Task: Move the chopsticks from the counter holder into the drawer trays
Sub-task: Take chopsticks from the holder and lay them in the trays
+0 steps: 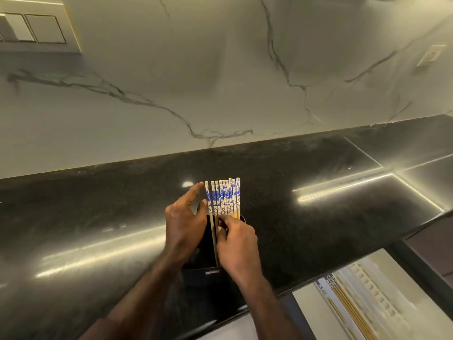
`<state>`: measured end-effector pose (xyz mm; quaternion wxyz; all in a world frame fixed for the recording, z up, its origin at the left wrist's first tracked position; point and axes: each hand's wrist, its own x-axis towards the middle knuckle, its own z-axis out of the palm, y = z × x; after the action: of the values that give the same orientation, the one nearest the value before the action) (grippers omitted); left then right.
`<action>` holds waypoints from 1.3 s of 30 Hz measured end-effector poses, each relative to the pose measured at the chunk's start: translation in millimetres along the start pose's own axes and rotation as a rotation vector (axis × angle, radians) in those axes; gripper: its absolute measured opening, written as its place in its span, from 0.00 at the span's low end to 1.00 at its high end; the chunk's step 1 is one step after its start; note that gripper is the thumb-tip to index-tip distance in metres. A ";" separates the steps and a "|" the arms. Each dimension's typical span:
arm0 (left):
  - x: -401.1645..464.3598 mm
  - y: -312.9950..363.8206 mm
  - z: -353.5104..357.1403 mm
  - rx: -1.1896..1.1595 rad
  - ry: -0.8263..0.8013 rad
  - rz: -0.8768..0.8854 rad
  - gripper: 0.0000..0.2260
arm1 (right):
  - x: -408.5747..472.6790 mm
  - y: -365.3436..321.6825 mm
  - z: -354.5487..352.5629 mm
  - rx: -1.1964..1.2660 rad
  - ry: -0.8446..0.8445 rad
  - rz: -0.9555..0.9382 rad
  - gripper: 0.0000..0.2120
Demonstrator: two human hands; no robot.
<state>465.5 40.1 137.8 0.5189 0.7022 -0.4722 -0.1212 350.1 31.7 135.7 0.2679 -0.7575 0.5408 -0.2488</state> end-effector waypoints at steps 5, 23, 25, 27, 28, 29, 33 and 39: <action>9.7 -8.8 5.9 -0.080 -0.061 -0.074 0.24 | 1.9 1.1 5.1 -0.024 0.039 0.012 0.13; 20.2 1.6 -1.1 -0.341 -0.088 -0.210 0.15 | 3.5 -2.3 4.2 0.014 -0.063 0.000 0.15; 21.5 8.5 -5.7 -0.407 -0.117 -0.212 0.15 | 2.8 -3.2 0.4 0.047 -0.066 0.002 0.12; 23.1 21.2 -12.5 -0.475 -0.135 -0.200 0.15 | 1.3 -2.9 -5.8 0.092 -0.076 0.006 0.11; 23.8 30.4 -16.5 -0.509 -0.141 -0.184 0.15 | 0.2 -2.0 -10.5 0.122 -0.083 0.008 0.12; 25.2 40.2 -20.5 -0.537 -0.144 -0.166 0.15 | -0.9 -1.3 -16.0 0.154 -0.090 0.011 0.12; 28.1 82.3 -34.2 -0.623 -0.157 -0.096 0.16 | -11.8 2.6 -45.9 0.266 -0.115 -0.025 0.12; -4.1 151.0 -30.7 -0.693 -0.158 0.036 0.15 | -47.6 15.1 -106.0 0.363 -0.009 -0.070 0.08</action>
<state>402.5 59.8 277.1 0.6902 0.4646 -0.4541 -0.3187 255.2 58.5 199.0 0.3937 -0.7162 0.4593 -0.3481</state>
